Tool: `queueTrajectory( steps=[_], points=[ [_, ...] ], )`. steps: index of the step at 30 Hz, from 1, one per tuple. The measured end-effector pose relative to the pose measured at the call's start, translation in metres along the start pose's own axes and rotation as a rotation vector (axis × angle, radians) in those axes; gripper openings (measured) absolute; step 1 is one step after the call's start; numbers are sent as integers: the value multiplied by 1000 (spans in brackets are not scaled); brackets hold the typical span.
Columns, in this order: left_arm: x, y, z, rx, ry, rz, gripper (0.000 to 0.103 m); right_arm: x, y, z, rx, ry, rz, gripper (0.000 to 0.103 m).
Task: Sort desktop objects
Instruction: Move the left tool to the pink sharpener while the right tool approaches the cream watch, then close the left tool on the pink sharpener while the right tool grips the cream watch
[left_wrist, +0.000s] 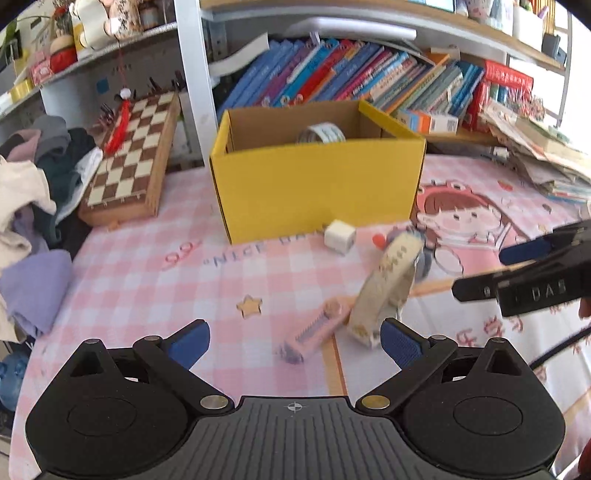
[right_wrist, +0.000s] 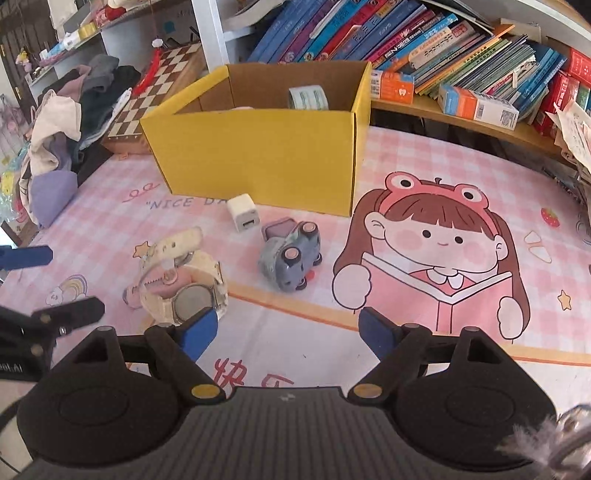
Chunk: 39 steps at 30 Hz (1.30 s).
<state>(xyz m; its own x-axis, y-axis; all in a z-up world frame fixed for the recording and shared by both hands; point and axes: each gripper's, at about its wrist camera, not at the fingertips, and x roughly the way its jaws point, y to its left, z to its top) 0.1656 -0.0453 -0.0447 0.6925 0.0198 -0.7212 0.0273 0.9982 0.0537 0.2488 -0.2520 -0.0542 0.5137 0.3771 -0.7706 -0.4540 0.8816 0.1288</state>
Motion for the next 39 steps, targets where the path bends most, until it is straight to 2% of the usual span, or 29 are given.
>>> queueTrajectory(
  steps=[8, 11, 16, 23, 26, 33, 39],
  points=[
    [12, 12, -11, -23, 45, -23, 99, 15, 11, 3, -14, 34, 37, 56],
    [17, 19, -13, -30, 58, -43, 95, 23, 16, 5, -14, 45, 46, 50],
    [32, 24, -13, -13, 87, -110, 78, 38, 22, 10, -4, 68, 64, 44],
    [57, 20, -11, 62, 122, -153, 59, 53, 29, 18, -1, 80, 83, 40],
    [65, 18, -9, 88, 132, -165, 54, 58, 32, 20, -1, 84, 88, 38],
    [74, 13, -2, 155, 129, -188, 52, 65, 33, 23, 29, 76, 103, 32],
    [77, 12, 1, 182, 124, -208, 47, 65, 34, 25, 51, 70, 112, 17]
  ],
)
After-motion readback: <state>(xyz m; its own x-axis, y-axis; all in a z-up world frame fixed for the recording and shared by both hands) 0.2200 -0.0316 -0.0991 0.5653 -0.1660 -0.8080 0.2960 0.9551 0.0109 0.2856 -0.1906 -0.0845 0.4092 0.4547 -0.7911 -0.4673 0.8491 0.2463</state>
